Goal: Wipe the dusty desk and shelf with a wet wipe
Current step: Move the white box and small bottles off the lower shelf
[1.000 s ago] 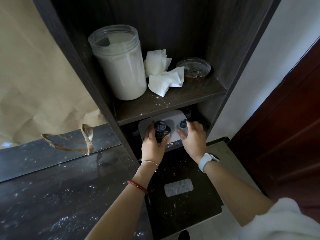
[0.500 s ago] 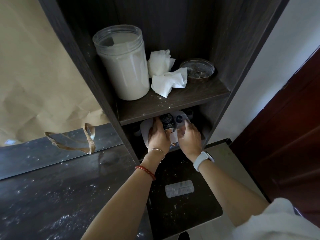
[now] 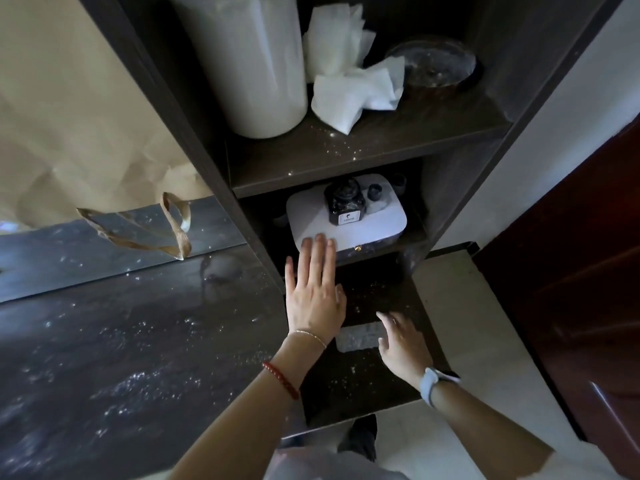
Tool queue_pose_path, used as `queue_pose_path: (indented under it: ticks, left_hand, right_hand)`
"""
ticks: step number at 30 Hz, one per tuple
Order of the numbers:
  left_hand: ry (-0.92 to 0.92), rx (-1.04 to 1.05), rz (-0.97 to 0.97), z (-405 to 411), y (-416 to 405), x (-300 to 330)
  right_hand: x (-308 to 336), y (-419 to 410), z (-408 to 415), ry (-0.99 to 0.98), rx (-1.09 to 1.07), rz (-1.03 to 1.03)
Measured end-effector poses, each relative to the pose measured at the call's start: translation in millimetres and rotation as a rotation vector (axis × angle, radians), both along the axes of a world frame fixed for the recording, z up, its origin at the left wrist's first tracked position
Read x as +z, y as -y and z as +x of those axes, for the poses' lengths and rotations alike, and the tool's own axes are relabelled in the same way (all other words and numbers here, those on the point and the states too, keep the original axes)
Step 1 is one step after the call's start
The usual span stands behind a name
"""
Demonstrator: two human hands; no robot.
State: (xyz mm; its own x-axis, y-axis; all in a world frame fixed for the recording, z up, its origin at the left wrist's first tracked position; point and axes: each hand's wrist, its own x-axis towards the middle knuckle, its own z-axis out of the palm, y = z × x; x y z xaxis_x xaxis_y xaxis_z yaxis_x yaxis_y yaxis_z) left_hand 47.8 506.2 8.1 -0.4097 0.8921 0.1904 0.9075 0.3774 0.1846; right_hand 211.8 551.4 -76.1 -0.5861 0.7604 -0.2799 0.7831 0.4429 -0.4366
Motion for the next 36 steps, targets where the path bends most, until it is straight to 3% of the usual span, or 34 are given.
queue_pose_path:
  ticks: [3, 9, 18, 22, 25, 30, 36]
  left_hand:
    - [-0.001, -0.022, -0.016, -2, 3, 0]
    - [0.014, 0.028, -0.02, 1, 1, -6]
    - [-0.006, 0.038, -0.02, 0, 2, -6]
    - [0.01, 0.037, -0.029, 0, 2, -5]
    - [0.02, 0.021, -0.029, -2, 3, -4]
    - [0.092, -0.024, 0.004, -4, 5, 4]
    - [0.23, -0.09, 0.214, -4, 35, 21]
  right_hand:
    - [-22, -3, 3, 0.22, 0.188, -0.042]
    - [-58, -7, -3, 0.41, 0.302, -0.028]
    - [-70, -19, -20, 0.45, 0.428, 0.127]
    - [-65, -10, -13, 0.328, 0.3, 0.042]
    - [-52, 3, -1, 0.129, 0.111, 0.027]
    - [-8, 19, 19, -0.221, -0.132, 0.159]
    - [69, 18, 6, -0.438, -0.213, 0.26]
